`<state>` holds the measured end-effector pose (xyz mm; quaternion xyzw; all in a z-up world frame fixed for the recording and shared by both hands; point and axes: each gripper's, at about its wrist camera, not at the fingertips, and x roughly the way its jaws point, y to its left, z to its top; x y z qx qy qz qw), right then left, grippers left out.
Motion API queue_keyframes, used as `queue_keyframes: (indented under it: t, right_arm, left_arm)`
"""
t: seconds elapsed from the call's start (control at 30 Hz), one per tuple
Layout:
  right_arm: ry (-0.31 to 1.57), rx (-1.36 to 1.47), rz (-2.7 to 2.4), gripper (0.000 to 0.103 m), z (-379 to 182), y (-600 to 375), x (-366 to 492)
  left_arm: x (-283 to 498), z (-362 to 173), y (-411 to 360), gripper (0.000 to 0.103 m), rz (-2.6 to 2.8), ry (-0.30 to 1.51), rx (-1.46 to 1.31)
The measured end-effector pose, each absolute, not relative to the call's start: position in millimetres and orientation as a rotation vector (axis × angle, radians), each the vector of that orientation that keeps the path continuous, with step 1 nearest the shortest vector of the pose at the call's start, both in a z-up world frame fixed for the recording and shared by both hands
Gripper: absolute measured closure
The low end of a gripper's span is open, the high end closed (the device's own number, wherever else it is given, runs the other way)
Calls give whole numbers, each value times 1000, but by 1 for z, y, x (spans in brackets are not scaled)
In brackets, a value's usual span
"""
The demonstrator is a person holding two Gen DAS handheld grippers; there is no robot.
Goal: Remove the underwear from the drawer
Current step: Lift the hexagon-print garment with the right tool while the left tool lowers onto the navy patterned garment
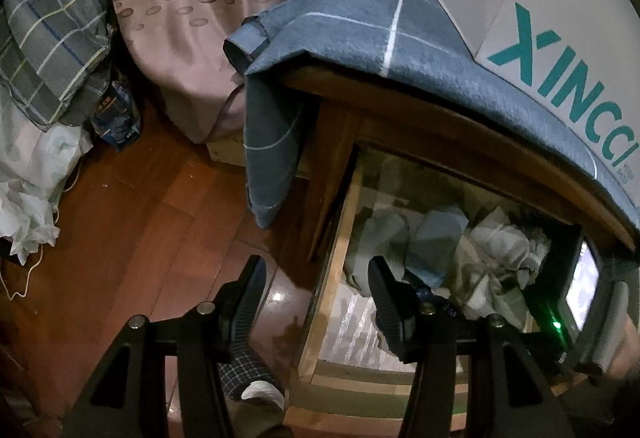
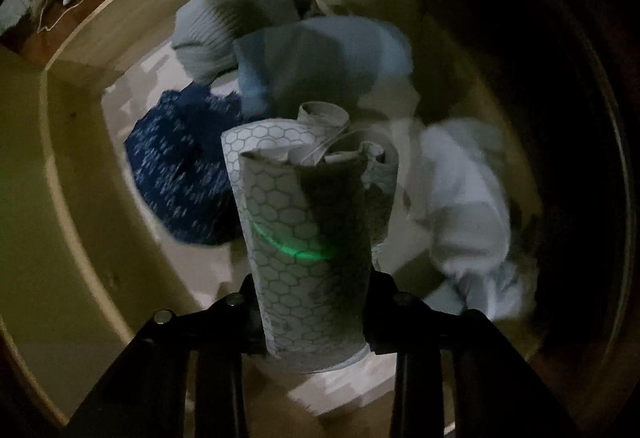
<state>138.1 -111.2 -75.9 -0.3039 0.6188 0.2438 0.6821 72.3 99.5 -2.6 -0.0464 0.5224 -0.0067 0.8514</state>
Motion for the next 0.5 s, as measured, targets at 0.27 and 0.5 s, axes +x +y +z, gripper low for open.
queue_keyframes:
  t: [0.27, 0.5]
  right_arm:
    - [1381, -431, 443, 73, -37, -135, 132]
    - [1251, 111, 177, 73, 4, -192, 106]
  left_arm:
    - [73, -13, 82, 49, -54, 1142, -31]
    - [69, -21, 53, 48, -126, 1163, 46]
